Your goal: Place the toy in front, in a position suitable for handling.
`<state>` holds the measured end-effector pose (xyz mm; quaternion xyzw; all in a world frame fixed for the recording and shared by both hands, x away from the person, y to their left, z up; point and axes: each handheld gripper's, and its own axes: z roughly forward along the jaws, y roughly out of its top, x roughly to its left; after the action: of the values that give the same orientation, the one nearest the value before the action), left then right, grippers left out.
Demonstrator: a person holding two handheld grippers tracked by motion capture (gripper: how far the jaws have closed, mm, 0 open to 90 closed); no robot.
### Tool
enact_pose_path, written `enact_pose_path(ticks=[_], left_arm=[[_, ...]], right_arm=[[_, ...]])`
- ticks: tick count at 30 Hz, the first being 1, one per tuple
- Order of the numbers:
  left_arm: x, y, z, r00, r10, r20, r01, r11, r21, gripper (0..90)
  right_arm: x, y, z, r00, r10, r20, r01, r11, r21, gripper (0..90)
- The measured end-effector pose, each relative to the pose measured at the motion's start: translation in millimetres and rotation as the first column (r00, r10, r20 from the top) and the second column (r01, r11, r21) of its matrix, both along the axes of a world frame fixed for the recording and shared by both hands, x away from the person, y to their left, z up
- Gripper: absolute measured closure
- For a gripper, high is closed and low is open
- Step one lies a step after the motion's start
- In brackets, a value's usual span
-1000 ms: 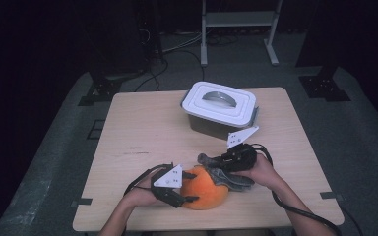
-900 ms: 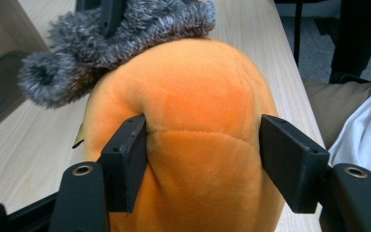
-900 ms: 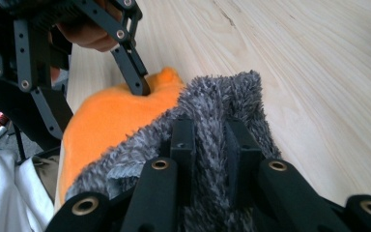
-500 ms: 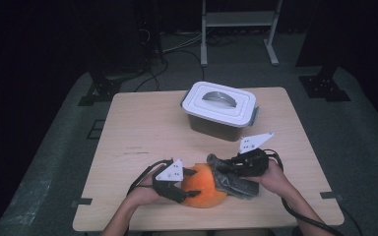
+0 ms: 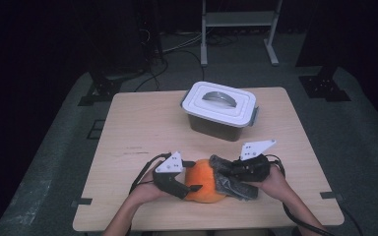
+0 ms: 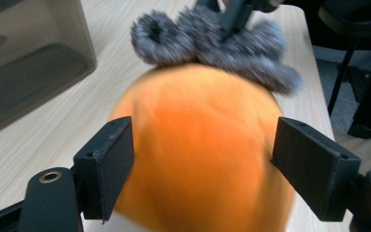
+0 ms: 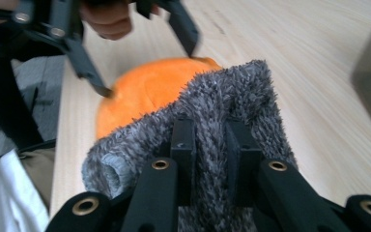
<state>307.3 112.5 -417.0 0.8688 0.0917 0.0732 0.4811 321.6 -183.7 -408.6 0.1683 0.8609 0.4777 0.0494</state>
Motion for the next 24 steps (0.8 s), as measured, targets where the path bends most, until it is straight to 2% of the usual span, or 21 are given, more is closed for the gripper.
enact_pose_path(ticks=[2,4,7,9,11,14,16,18,20,22,24], left_arm=[[-0.7,0.6,-1.3,0.9998,-0.016,-0.015,0.016,0.9997,0.019,25.9],[-3.1,-2.5,-3.2,0.9998,-0.018,0.010,0.018,0.9992,0.035,35.7],[-4.4,-7.2,-4.3,0.9998,-0.003,0.022,0.002,0.9990,0.045,40.6],[-4.1,-10.5,-4.8,0.9999,0.015,0.008,-0.015,0.9994,0.032,41.1],[-4.3,-15.0,-4.9,0.9996,0.028,0.002,-0.028,0.9992,0.030,40.8],[-4.8,-17.6,-4.0,0.9996,0.027,0.012,-0.027,0.9989,0.037,39.1],[-4.1,-15.1,-3.0,0.9996,0.024,0.012,-0.024,0.9993,0.027,34.3],[-2.9,-12.5,-2.7,0.9997,0.024,0.001,-0.024,0.9996,0.016,27.4],[-1.5,-10.8,-4.3,0.9995,0.028,-0.014,-0.028,0.9994,0.021,22.5],[0.2,-11.0,-8.0,0.9990,0.031,-0.033,-0.030,0.9992,0.024,20.3],[0.1,-13.5,-10.4,0.9984,0.035,-0.045,-0.035,0.9994,0.002,21.3]], right_arm=[[2.0,-6.1,-3.1,0.9997,-0.023,-0.006,0.023,1.000,-0.002,75.7],[1.3,-8.1,-5.7,0.9994,-0.035,-0.007,0.035,0.999,-0.001,75.7],[-5.1,-4.3,0.2,0.9989,-0.034,0.033,0.035,0.999,-0.007,75.8],[-10.6,-1.8,9.2,0.9985,-0.011,0.054,0.010,1.000,0.027,75.8],[-15.7,2.8,15.2,0.9972,0.001,0.075,-0.004,0.999,0.036,75.8],[-21.6,10.1,16.3,0.9937,0.015,0.111,-0.014,1.000,-0.012,75.7],[-20.1,8.3,11.6,0.9945,0.009,0.105,-0.007,1.000,-0.022,75.8],[-17.1,3.1,7.2,0.9956,-0.004,0.094,0.005,1.000,-0.013,75.8],[-14.0,-3.4,4.5,0.9960,-0.021,0.087,0.021,1.000,0.000,75.7],[-11.9,-9.4,3.3,0.9962,-0.039,0.078,0.038,0.999,0.007,75.7],[-9.9,-13.7,1.0,0.9963,-0.050,0.069,0.049,0.999,0.012,75.7]])
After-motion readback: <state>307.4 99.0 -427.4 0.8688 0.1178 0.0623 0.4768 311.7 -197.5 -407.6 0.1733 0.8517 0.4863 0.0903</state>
